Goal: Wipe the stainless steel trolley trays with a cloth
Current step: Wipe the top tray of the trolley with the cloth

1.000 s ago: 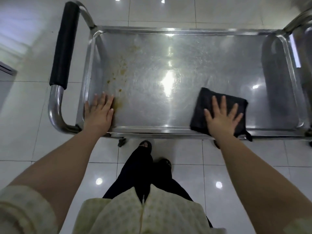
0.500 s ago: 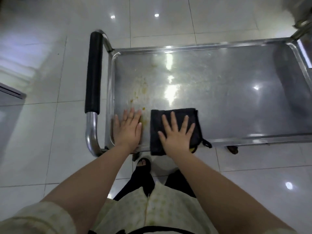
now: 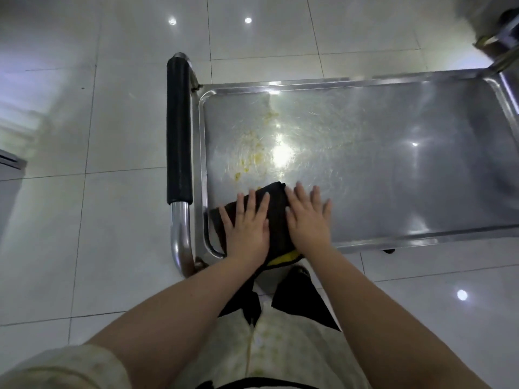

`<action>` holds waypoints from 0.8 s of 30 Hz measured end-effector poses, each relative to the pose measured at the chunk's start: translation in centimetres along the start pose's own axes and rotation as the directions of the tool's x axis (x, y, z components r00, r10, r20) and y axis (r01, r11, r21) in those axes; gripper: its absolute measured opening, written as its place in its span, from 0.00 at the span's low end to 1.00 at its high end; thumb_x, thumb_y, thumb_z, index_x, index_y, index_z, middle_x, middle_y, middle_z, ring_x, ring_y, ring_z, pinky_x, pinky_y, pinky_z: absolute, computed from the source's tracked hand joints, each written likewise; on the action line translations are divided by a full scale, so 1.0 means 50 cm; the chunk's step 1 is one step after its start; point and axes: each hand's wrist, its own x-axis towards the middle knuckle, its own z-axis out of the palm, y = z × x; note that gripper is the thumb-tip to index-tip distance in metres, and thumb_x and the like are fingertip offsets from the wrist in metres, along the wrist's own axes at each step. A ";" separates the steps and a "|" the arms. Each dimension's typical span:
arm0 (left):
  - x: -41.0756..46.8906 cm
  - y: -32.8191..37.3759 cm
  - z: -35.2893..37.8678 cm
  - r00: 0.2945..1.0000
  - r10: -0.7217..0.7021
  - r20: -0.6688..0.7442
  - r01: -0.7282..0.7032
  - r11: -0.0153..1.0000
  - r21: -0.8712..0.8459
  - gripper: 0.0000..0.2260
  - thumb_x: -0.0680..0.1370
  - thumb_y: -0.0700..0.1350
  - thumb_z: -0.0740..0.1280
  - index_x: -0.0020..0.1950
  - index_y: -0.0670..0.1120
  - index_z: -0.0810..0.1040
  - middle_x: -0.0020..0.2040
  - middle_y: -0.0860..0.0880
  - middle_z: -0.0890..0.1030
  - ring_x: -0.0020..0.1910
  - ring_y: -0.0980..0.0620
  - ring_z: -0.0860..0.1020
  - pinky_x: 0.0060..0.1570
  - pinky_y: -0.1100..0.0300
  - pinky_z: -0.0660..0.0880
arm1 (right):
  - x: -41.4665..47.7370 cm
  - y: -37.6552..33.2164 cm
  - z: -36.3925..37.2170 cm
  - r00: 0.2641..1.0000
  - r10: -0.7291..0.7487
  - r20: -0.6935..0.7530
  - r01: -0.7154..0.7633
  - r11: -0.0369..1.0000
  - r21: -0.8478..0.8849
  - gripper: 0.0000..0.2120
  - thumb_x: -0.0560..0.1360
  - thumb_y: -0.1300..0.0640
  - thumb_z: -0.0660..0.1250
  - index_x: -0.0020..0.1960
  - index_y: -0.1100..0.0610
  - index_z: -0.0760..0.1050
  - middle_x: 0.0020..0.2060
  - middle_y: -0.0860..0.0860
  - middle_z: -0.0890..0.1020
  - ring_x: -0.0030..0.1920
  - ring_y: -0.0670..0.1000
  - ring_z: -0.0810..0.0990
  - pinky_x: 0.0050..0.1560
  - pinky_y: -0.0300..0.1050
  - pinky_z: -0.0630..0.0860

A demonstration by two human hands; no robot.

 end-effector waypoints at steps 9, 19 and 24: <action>0.083 -0.006 0.012 1.000 -0.007 -0.024 0.012 0.981 0.193 0.29 0.77 0.68 0.39 0.77 0.63 0.35 0.80 0.50 0.39 0.77 0.39 0.39 0.66 0.28 0.33 | 0.212 0.146 -0.066 1.000 -0.030 0.009 0.031 0.981 -0.190 0.27 0.81 0.39 0.43 0.78 0.39 0.42 0.79 0.45 0.44 0.77 0.60 0.36 0.73 0.63 0.34; 0.324 0.009 -0.063 1.000 -0.022 -0.020 0.026 0.970 0.240 0.28 0.76 0.68 0.35 0.75 0.65 0.34 0.80 0.52 0.41 0.78 0.41 0.39 0.68 0.29 0.36 | 0.308 0.191 -0.106 0.972 -0.234 -0.019 0.224 0.949 -0.220 0.27 0.81 0.40 0.47 0.79 0.41 0.48 0.79 0.48 0.48 0.77 0.62 0.38 0.74 0.62 0.34; 0.215 0.042 -0.029 0.998 -0.054 0.014 0.049 0.974 0.220 0.27 0.77 0.67 0.35 0.76 0.64 0.33 0.80 0.52 0.39 0.77 0.40 0.35 0.65 0.26 0.35 | 0.364 0.248 -0.138 0.995 -0.090 -0.033 0.082 0.978 -0.192 0.29 0.80 0.36 0.44 0.78 0.40 0.44 0.79 0.48 0.45 0.76 0.64 0.35 0.73 0.63 0.32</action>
